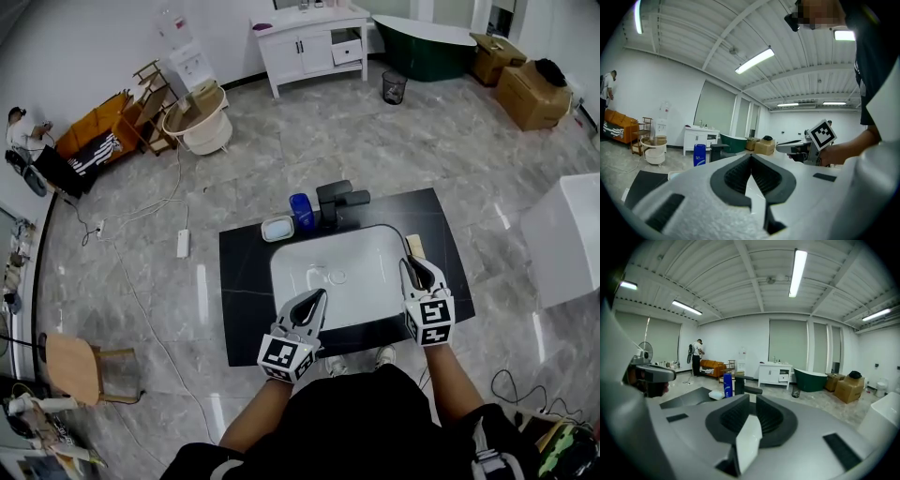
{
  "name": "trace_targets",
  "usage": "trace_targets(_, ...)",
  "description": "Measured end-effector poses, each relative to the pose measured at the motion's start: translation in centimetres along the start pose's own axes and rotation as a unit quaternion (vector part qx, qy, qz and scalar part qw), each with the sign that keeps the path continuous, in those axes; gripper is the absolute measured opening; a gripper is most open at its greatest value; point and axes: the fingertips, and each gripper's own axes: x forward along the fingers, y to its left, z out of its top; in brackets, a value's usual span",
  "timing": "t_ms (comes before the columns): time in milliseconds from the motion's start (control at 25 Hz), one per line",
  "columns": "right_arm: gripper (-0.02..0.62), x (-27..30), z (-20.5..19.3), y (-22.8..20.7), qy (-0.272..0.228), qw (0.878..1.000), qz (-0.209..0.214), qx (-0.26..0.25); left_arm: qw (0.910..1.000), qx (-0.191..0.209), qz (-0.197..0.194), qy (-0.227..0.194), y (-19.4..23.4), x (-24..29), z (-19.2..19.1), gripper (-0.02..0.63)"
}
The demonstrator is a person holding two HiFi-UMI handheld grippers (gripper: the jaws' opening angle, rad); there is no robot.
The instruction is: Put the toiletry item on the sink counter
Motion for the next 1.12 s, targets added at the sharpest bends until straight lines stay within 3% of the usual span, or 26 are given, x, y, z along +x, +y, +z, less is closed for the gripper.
trace_targets(80,0.006,0.0,0.9,-0.3,-0.012,1.0,0.005,-0.005,1.0,0.004,0.007,-0.002,0.2,0.4,0.4,0.009)
trace_targets(360,0.005,-1.2,4.7,-1.2,-0.049,0.998,0.026,-0.026,0.9993,0.0,0.034,-0.017,0.1,1.7,1.5,0.009)
trace_targets(720,0.005,-1.4,6.4,-0.7,-0.051,0.995,0.071,-0.048,0.9988,0.004,0.045,-0.019,-0.9,3.2,1.9,0.009)
trace_targets(1120,0.005,-1.4,6.3,-2.5,-0.069,0.995,0.058,-0.052,0.998,0.011,0.054,-0.032,-2.0,3.6,3.1,0.009)
